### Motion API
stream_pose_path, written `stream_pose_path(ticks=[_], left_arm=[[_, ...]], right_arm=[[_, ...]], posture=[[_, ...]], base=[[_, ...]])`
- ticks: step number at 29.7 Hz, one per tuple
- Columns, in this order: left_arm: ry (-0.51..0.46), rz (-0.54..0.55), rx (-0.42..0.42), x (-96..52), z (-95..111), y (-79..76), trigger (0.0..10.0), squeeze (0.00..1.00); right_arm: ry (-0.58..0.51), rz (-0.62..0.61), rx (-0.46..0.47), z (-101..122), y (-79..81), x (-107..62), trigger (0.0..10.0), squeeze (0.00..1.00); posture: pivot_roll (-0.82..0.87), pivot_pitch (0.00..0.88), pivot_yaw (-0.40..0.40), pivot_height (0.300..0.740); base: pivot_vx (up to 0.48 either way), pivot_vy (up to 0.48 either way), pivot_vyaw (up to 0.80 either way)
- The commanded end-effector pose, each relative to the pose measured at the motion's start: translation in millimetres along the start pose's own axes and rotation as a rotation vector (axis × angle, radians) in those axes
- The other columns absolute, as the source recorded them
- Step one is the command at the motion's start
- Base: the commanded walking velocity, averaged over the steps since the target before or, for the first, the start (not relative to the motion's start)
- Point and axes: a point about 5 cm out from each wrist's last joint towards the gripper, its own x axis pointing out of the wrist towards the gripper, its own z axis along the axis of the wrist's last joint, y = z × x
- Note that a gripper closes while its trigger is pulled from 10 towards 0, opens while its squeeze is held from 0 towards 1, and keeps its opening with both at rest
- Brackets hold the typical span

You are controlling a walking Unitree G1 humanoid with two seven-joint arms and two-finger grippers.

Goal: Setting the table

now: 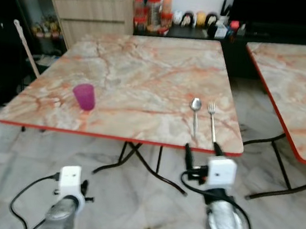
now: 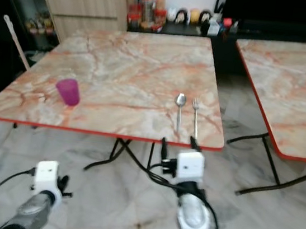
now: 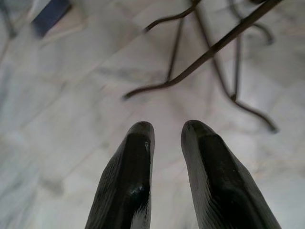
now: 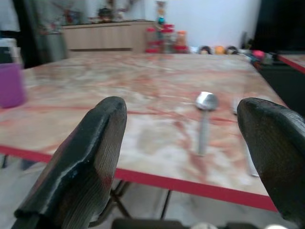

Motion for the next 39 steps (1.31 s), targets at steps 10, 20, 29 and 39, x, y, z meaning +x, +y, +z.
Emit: stream_pose_path(ticks=[10, 20, 29, 39], left_arm=[[-0.012, -0.019, -0.007, 0.9, 2.1, -6.4, 10.0, 0.00], [-0.017, -0.008, -0.010, 0.8, 2.7, -4.3, 10.0, 0.00], [-0.023, -0.006, -0.015, 1.4, 4.4, -3.6, 10.0, 0.00], [-0.021, -0.001, -0.039, 0.9, 3.7, 0.0, 10.0, 0.00]], right_arm=[[0.017, -0.028, -0.004, -2.9, -8.2, -2.7, 10.0, 0.00], [0.022, -0.022, -0.004, -3.9, -8.2, -3.6, 10.0, 0.00], [0.029, -0.021, -0.005, -4.9, -7.8, -4.7, 10.0, 0.00], [0.033, -0.019, -0.004, -5.8, -7.8, -5.7, 10.0, 0.00]], posture=[[-0.04, 0.000, 0.090, 0.728], [-0.03, 0.000, 0.084, 0.728], [-0.04, 0.000, 0.086, 0.728], [-0.03, 0.000, 0.083, 0.728]], base=[[0.392, 0.000, 0.00], [0.393, 0.000, 0.00], [0.044, 0.000, 0.00], [0.000, 0.000, 0.00]])
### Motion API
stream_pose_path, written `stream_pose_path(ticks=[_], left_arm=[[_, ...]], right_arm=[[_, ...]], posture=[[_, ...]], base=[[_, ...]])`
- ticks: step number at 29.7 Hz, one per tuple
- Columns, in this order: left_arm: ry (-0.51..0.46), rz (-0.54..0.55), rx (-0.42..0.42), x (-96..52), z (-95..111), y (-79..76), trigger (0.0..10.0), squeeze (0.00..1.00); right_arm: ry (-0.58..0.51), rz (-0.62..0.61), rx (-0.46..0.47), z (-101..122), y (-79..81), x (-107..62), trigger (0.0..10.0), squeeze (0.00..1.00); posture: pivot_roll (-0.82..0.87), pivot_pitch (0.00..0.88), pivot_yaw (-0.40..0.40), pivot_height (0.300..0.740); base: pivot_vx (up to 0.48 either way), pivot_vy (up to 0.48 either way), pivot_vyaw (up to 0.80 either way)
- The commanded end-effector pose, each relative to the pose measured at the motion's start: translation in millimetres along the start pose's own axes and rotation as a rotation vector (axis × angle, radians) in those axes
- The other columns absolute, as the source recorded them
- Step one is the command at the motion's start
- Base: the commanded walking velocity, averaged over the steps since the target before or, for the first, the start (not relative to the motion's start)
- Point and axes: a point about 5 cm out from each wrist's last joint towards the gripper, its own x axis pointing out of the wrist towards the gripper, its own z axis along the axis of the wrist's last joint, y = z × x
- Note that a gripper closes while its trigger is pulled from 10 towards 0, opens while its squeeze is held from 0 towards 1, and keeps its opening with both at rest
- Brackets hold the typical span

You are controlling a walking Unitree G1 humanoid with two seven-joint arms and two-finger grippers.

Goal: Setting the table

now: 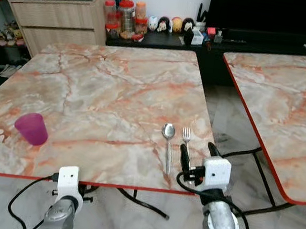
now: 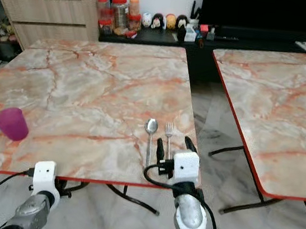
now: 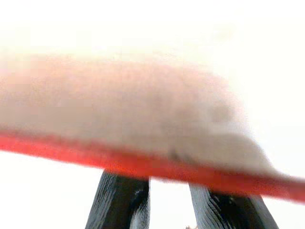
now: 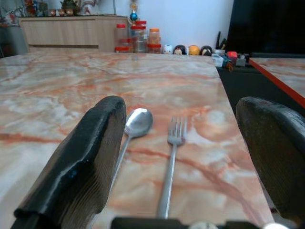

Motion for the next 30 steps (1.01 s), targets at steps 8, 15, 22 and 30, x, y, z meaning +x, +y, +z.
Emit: stream_pose_path(ticks=[8, 15, 22, 30], left_arm=[[-0.089, 0.015, -0.011, 3.1, 18, 10.6, 10.0, 0.00], [-0.042, 0.107, -0.017, -11.7, -6, 40.8, 10.0, 0.00], [-0.141, 0.136, -0.028, -15.3, 5, 51.7, 10.0, 0.00], [-0.258, 0.120, 0.022, -27.6, 12, 62.6, 10.0, 0.00]], right_arm=[[-0.004, 0.001, 0.009, 1, 0.6, 1.8, 10.0, 0.00], [-0.002, 0.003, 0.011, 1, 2.0, 2.0, 10.0, 0.00], [0.001, 0.004, 0.011, 0, 1.7, 1.4, 10.0, 0.00], [0.002, 0.002, 0.007, -1, -0.3, 2.0, 10.0, 0.00]], posture=[[-0.03, 0.000, 0.084, 0.728], [-0.02, 0.000, 0.090, 0.728], [-0.01, 0.000, 0.089, 0.728], [-0.01, 0.000, 0.092, 0.728]], base=[[0.000, 0.000, 0.00], [0.000, 0.000, 0.00], [0.000, 0.000, 0.00], [0.000, 0.000, 0.00]])
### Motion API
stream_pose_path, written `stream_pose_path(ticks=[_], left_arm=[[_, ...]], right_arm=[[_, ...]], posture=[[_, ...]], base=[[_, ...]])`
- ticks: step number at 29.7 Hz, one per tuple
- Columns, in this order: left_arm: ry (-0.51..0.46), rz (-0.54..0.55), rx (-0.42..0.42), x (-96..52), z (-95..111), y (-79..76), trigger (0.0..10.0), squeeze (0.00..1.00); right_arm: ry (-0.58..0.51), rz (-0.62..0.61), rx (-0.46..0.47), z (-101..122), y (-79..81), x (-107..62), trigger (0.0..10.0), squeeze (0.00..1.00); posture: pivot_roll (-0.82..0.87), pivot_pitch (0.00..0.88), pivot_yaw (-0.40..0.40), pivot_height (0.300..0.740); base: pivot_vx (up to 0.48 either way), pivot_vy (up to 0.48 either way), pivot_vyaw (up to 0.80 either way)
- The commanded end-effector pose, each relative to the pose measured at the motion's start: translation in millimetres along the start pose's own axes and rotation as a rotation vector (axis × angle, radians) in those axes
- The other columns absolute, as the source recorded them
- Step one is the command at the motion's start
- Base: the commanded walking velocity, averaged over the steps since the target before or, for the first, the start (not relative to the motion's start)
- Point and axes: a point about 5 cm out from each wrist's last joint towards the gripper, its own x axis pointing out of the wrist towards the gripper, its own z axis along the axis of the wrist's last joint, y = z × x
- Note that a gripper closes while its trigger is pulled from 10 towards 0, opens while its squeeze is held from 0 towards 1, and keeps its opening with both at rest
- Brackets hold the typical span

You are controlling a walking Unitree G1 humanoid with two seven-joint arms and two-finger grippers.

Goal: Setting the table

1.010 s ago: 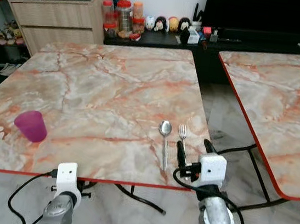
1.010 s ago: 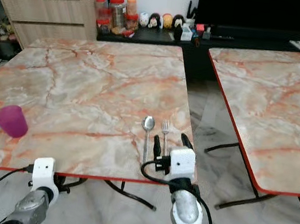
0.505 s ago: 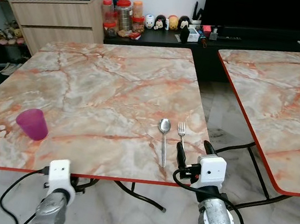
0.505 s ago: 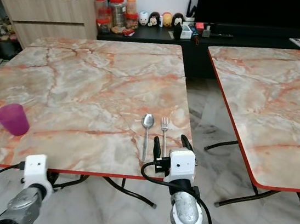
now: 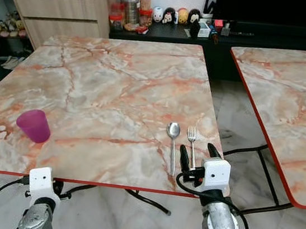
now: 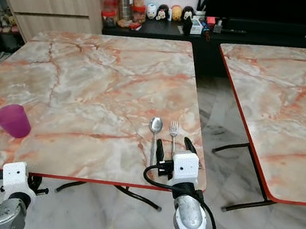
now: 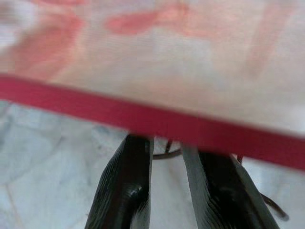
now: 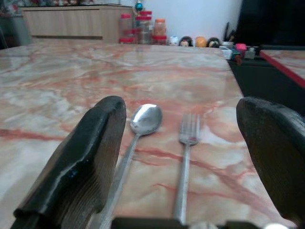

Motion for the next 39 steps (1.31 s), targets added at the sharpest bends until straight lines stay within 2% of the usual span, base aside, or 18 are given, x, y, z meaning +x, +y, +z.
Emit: stream_pose_path(ticks=[1, 2, 6, 8, 9, 13, 16, 18, 19, 21, 22, 25, 28, 29, 33, 34, 38, 39], left_arm=[[-0.043, 0.011, 0.030, -2.2, 6, 11.0, 10.0, 0.00], [-0.038, 0.024, 0.041, -8.7, 1, 18.0, 10.0, 0.00], [-0.052, 0.033, 0.072, -23.7, -3, 29.5, 10.0, 0.00], [-0.075, 0.020, 0.092, -31.7, -1, 32.5, 10.0, 0.00], [-0.103, 0.015, 0.111, -40.8, 4, 36.6, 10.0, 0.00], [-0.118, 0.015, 0.123, -45.7, 7, 38.9, 10.0, 0.00], [-0.277, 0.058, 0.120, -57.4, 48, 46.1, 10.0, 0.00], [-0.328, 0.059, 0.109, -54.8, 65, 42.1, 10.0, 0.00], [-0.328, 0.059, 0.109, -54.8, 65, 42.1, 10.0, 0.00], [-0.421, 0.045, 0.067, -40.8, 96, 27.3, 10.0, 0.00], [-0.421, 0.045, 0.067, -40.8, 96, 27.3, 10.0, 0.00], [-0.488, 0.008, 0.009, -27.7, 122, 5.4, 10.0, 0.00], [-0.502, -0.028, -0.013, -22.5, 130, -8.5, 10.0, 0.00], [-0.501, -0.061, -0.019, -18.7, 133, -18.0, 10.0, 0.00], [-0.500, -0.096, -0.040, -15.4, 139, -27.7, 10.0, 0.00], [-0.501, -0.140, -0.047, -12.8, 143, -38.2, 10.0, 0.00], [-0.487, -0.217, -0.065, -7.1, 146, -59.8, 10.0, 0.00], [-0.475, -0.264, -0.050, -3.4, 144, -73.7, 10.0, 0.00]], right_arm=[[0.003, 0.002, 0.009, -1, 0.4, 0.7, 10.0, 0.00], [0.003, 0.004, 0.009, -1, 0.8, 0.8, 10.0, 0.00], [0.005, 0.009, 0.009, -1, 1.1, 0.8, 10.0, 0.00], [0.006, 0.010, 0.008, -1, 0.7, 0.8, 10.0, 0.00], [0.008, 0.014, 0.008, -2, 0.6, 1.0, 10.0, 0.00], [0.009, 0.018, 0.007, -2, 0.8, 1.3, 10.0, 0.00], [0.008, 0.039, 0.010, -2, 3.4, 4.6, 10.0, 0.00], [0.007, 0.047, 0.010, -1, 4.8, 5.7, 10.0, 0.00], [0.007, 0.047, 0.010, -1, 4.8, 5.7, 10.0, 0.00], [0.004, 0.056, 0.010, 0, 6.8, 7.1, 10.0, 0.00], [0.004, 0.056, 0.010, 0, 6.8, 7.1, 10.0, 0.00], [-0.003, 0.051, 0.012, 1, 6.5, 7.7, 10.0, 0.00], [-0.008, 0.035, 0.012, 2, 5.2, 7.3, 10.0, 0.00], [-0.011, 0.021, 0.011, 2, 3.2, 6.5, 10.0, 0.00], [-0.018, 0.001, 0.012, 3, 0.2, 5.1, 10.0, 0.00], [-0.017, -0.012, 0.010, 3, -1.1, 3.9, 10.0, 0.00], [-0.015, -0.024, 0.008, 3, -2.5, 2.4, 10.0, 0.00], [-0.014, -0.027, 0.006, 2, -2.9, 1.9, 10.0, 0.00]], posture=[[-0.01, 0.000, 0.092, 0.728], [0.00, 0.000, 0.092, 0.728], [0.02, 0.000, 0.088, 0.728], [0.02, 0.000, 0.085, 0.728], [0.03, 0.000, 0.084, 0.728], [0.03, 0.000, 0.084, 0.728], [0.07, 0.000, 0.071, 0.728], [0.07, 0.000, 0.070, 0.728], [0.07, 0.000, 0.070, 0.728], [0.09, 0.000, 0.061, 0.728], [0.09, 0.000, 0.061, 0.728], [0.08, 0.000, 0.063, 0.728], [0.06, 0.000, 0.070, 0.728], [0.05, 0.000, 0.074, 0.728], [0.04, 0.000, 0.080, 0.728], [0.03, 0.000, 0.082, 0.728], [0.04, 0.000, 0.076, 0.728], [0.05, 0.000, 0.074, 0.728]], base=[[0.000, 0.000, 0.00], [0.000, 0.000, 0.00], [0.000, 0.000, 0.00], [0.000, 0.000, 0.00], [0.000, 0.000, 0.00], [0.000, 0.000, 0.00], [0.000, 0.000, 0.00], [0.000, 0.000, 0.00], [0.000, 0.000, 0.00], [0.000, 0.000, 0.00], [0.000, 0.000, 0.00], [0.000, 0.000, 0.00], [0.000, 0.000, 0.00], [0.000, 0.000, 0.00], [0.000, 0.000, 0.00], [0.000, 0.000, 0.00], [0.000, 0.000, 0.00], [0.000, 0.000, 0.00]])
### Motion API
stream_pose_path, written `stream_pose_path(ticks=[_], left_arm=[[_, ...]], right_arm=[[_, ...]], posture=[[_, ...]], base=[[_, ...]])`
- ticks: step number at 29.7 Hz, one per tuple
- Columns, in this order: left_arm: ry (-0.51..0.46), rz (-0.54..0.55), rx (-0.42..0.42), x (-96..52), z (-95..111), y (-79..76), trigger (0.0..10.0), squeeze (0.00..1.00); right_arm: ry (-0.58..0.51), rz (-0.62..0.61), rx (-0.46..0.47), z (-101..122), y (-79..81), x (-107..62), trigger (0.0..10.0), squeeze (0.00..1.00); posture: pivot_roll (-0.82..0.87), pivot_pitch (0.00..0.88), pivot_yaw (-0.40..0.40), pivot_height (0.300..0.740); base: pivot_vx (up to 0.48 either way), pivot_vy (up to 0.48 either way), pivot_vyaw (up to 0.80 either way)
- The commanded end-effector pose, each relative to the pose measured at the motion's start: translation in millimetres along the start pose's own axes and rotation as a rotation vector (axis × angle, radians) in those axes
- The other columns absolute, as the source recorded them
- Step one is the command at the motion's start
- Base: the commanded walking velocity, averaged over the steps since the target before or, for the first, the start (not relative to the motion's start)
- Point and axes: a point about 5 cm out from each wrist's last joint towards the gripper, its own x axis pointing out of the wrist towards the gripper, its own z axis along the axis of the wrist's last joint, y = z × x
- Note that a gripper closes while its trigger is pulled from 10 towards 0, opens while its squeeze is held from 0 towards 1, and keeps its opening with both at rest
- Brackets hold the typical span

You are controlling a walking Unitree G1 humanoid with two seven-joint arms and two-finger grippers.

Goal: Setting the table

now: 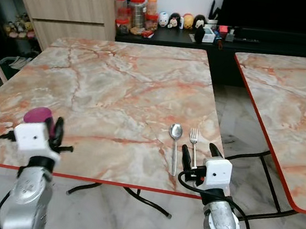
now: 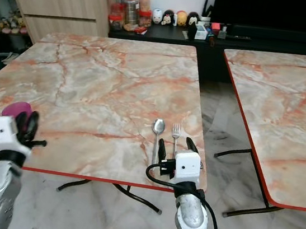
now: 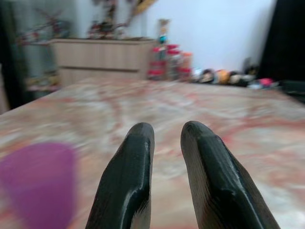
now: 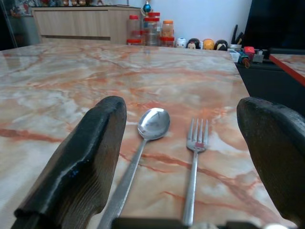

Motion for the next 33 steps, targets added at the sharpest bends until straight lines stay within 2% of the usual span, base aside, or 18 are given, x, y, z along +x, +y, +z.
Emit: stream_pose_path(ticks=[1, 4, 10, 13, 29, 33], left_arm=[[0.043, -0.072, 0.002, 5.8, -10, -15.6, 10.0, 0.00], [0.061, -0.114, -0.030, 13.9, -16, -32.1, 10.0, 0.00], [0.078, -0.140, -0.070, 22.1, -20, -44.8, 10.0, 0.00], [0.081, -0.151, -0.068, 22.1, -21, -46.7, 10.0, 0.00], [0.095, -0.166, -0.071, 18.4, -27, -49.3, 10.0, 0.00], [0.092, -0.167, -0.064, 19.4, -26, -49.4, 10.0, 0.00]], right_arm=[[-0.017, -0.011, 0.002, 3, -0.6, -0.3, 10.0, 0.00], [-0.025, -0.032, -0.006, 4, -2.2, -1.3, 10.0, 0.00], [-0.025, -0.048, 0.005, 7, -5.8, -0.4, 10.0, 0.00], [-0.015, -0.053, 0.007, 5, -5.8, -1.4, 10.0, 0.00], [-0.014, -0.070, 0.007, 6, -6.0, -3.8, 10.0, 0.00], [-0.019, -0.082, 0.007, 6, -8.1, -3.9, 10.0, 0.00]], posture=[[0.05, 0.000, 0.074, 0.728], [0.04, 0.000, 0.068, 0.728], [0.02, 0.000, 0.067, 0.728], [0.02, 0.000, 0.069, 0.728], [0.02, 0.000, 0.080, 0.728], [0.02, 0.000, 0.083, 0.728]], base=[[0.000, 0.000, 0.00], [0.000, 0.000, 0.00], [0.000, 0.000, 0.00], [0.000, 0.000, -0.18], [0.000, 0.268, -0.05], [0.000, 0.220, -0.74]])
